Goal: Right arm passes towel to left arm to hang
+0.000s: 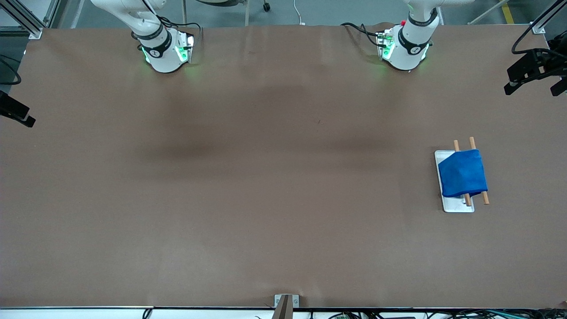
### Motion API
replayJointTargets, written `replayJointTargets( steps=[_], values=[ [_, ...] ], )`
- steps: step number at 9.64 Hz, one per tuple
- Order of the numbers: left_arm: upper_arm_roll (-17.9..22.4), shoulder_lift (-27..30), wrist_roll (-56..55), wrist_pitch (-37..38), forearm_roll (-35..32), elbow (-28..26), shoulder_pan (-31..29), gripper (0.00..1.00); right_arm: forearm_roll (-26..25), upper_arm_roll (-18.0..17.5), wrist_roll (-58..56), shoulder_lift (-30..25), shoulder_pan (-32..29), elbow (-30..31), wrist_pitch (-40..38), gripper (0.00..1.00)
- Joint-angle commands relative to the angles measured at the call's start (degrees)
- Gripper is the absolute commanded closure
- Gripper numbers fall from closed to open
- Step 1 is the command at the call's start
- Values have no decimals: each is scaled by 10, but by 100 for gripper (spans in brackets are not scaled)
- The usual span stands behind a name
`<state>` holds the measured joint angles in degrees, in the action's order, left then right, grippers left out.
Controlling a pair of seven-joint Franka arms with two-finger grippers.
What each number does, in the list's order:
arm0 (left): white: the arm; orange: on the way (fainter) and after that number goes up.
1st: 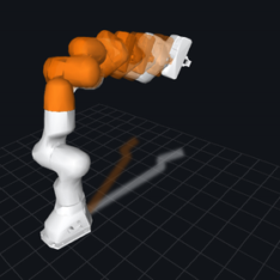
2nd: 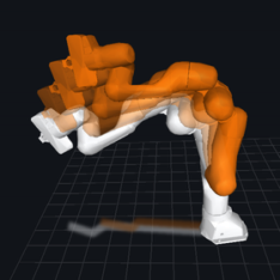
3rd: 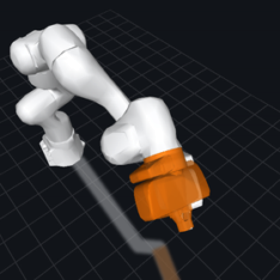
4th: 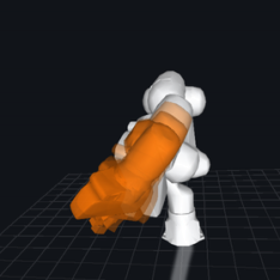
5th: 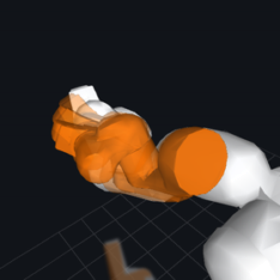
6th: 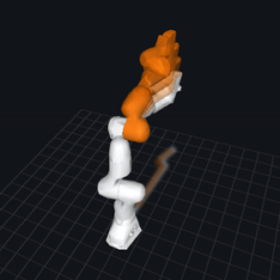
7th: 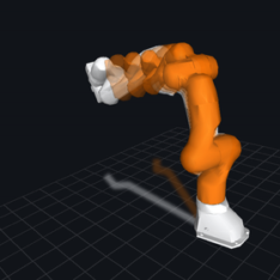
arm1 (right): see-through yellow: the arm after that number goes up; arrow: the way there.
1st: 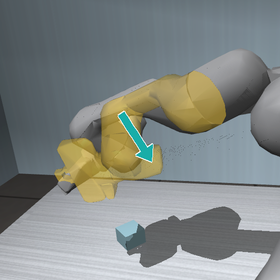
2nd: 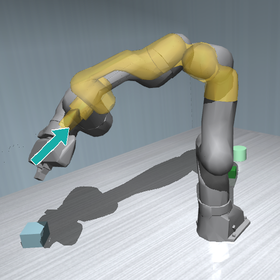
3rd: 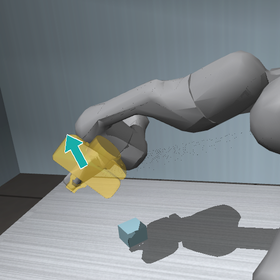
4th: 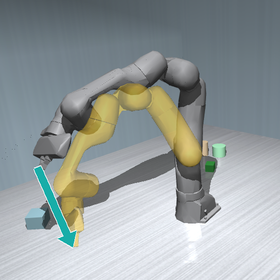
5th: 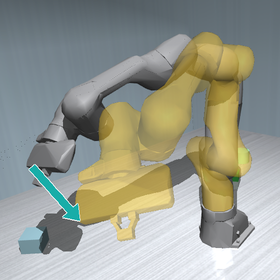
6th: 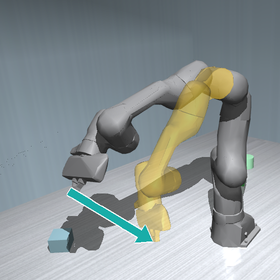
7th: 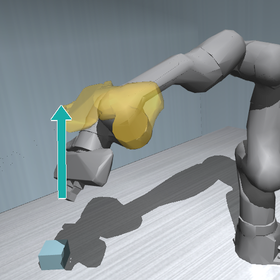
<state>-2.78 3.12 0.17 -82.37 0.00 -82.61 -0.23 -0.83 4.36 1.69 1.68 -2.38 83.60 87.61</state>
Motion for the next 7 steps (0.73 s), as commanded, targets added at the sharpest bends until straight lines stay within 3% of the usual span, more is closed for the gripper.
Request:
replayJointTargets(
  steps=[1,7],
  values=[
    [-7,-23,-20,18,16,0,1,0,-3,-8,4,-10,-9,10,-1,0],
    [-7,-24,-19,14,20,-15,0,0,-3,-8,4,-10,-9,11,-3,0]
  ],
)
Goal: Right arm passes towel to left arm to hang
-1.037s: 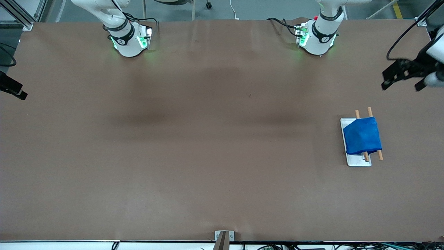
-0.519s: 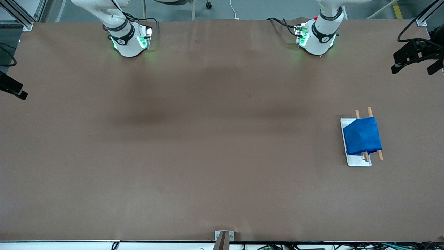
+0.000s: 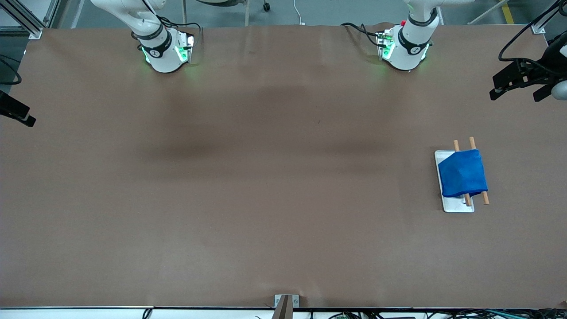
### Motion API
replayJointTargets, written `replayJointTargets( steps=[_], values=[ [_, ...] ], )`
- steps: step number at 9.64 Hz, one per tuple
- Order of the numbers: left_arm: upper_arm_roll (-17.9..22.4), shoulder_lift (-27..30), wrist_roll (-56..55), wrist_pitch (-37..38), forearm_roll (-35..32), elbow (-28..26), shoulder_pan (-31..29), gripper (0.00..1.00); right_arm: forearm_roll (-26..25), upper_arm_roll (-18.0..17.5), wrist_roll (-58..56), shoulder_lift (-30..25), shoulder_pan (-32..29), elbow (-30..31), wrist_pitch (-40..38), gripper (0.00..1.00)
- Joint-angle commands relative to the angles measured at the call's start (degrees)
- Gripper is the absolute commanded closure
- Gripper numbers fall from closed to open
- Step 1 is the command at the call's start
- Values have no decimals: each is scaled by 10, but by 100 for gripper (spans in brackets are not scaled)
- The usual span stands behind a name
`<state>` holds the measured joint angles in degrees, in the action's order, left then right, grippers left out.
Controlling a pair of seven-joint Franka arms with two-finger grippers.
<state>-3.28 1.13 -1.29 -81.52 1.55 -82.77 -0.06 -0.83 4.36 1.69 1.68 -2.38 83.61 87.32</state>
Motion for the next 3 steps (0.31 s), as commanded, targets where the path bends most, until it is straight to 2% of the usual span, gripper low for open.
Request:
replayJointTargets(
  steps=[1,3],
  values=[
    [-1,-5,-4,5,5,-13,-3,0,-3,-8,4,-10,-9,11,0,0],
    [-1,-5,-5,0,3,-13,-3,0,-3,-8,4,-10,-8,11,0,0]
  ],
)
